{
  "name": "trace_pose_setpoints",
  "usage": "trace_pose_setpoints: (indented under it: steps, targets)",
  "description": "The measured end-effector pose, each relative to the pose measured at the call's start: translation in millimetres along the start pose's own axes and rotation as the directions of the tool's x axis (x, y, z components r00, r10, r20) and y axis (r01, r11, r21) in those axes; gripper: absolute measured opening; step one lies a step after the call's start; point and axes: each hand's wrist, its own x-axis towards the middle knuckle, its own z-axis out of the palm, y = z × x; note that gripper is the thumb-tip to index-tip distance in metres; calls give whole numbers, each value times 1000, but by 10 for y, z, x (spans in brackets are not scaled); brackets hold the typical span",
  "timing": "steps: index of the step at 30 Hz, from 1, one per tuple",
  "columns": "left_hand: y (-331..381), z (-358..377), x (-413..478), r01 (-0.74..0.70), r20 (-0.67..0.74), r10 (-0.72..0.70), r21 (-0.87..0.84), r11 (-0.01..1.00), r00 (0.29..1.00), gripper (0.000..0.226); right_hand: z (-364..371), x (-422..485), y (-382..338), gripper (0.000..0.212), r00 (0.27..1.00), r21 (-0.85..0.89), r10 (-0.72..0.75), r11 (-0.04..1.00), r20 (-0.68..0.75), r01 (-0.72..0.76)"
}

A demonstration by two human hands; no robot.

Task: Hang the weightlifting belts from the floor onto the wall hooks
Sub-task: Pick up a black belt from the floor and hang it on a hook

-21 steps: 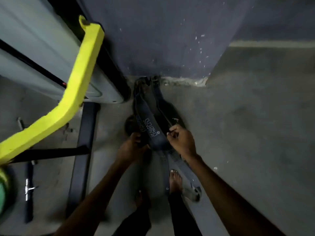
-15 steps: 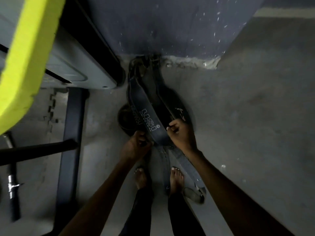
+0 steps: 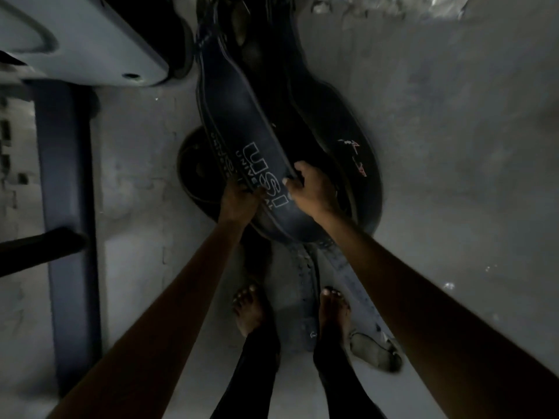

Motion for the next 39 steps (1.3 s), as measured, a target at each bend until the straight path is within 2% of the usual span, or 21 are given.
trace_pose_setpoints:
  steps: [3, 6, 9, 12, 17, 22, 26, 29, 33, 37, 39]
  targets:
    - [37, -46, -78, -9, -40, 5, -90, 996, 999, 74, -7, -18, -7, 42, 999, 24, 42, 999, 7, -42]
    - [254, -172, -345, -38, -58, 31, -113, 993, 998, 45, -215, -231, -187, 49, 998, 111, 55, 992, 6, -56]
    - [686, -317, -642, -82, -66, 70, -198, 977, 995, 33, -565, -496, -564, 48, 1000, 185, 13, 983, -3, -12]
    - [1318, -468, -960, -160, -97, 139, -267, 950, 986, 22, -1025, -768, -1090, 35, 997, 286, -52, 956, -51, 65]
    - [2558, -833, -1702, -259, -61, 258, -431, 864, 964, 31, -1894, -1370, -2124, 26, 977, 469, -148, 859, -156, 205]
    - [3752, -1175, -2666, -344, -86, 345, -469, 813, 935, 7, -2712, -2326, -3155, 23, 945, 557, -232, 765, -231, 324]
    - [4659, -1470, -3543, -359, -6, 412, -504, 786, 911, 38, -3420, -3194, -3948, 14, 907, 598, -315, 681, -281, 422]
    - [5320, -1684, -4198, -487, -13, 542, -458, 744, 840, 37, -3936, -3829, -4513, 12, 868, 642, -361, 586, -340, 495]
    - [6005, -1874, -5129, -687, -32, 728, -361, 631, 685, 22, -4553, -4616, -5236, 15, 793, 660, -413, 446, -448, 605]
    - [6275, -2043, -5789, -794, -45, 822, -296, 531, 567, 26, -5095, -5409, -5901, 16, 705, 632, -482, 339, -520, 697]
    - [6317, -2125, -6023, -815, -37, 840, -269, 513, 541, 26, -5322, -5813, -6217, 13, 663, 613, -505, 294, -552, 734]
